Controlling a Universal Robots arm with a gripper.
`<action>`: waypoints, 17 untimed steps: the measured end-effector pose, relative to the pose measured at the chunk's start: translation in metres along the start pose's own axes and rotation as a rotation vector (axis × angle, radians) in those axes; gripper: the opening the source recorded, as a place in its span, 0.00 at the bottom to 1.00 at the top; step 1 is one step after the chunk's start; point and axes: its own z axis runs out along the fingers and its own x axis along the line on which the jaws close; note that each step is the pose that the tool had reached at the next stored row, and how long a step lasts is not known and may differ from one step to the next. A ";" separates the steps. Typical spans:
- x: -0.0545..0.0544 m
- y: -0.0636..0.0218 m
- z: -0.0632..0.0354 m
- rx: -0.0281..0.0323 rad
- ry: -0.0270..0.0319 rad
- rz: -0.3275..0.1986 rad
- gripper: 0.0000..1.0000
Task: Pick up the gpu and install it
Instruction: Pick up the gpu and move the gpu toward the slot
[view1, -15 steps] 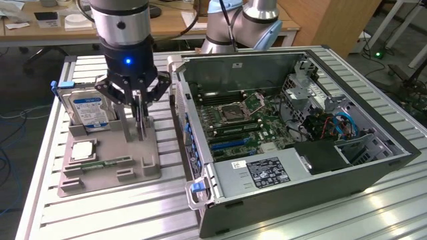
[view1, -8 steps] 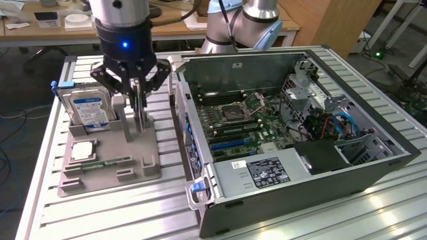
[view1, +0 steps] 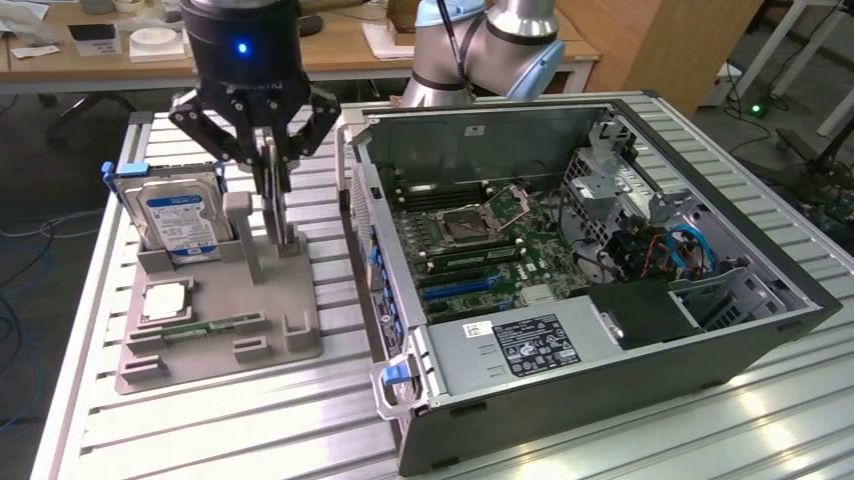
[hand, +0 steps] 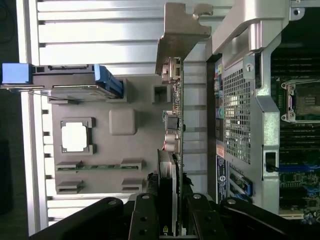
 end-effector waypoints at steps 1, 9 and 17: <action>0.000 0.0001 -0.0036 0.0000 0.0000 0.000 0.27; 0.000 0.0012 -0.0301 -0.0001 0.0000 0.000 0.27; 0.000 0.0018 -0.0448 -0.0002 -0.0001 0.000 0.27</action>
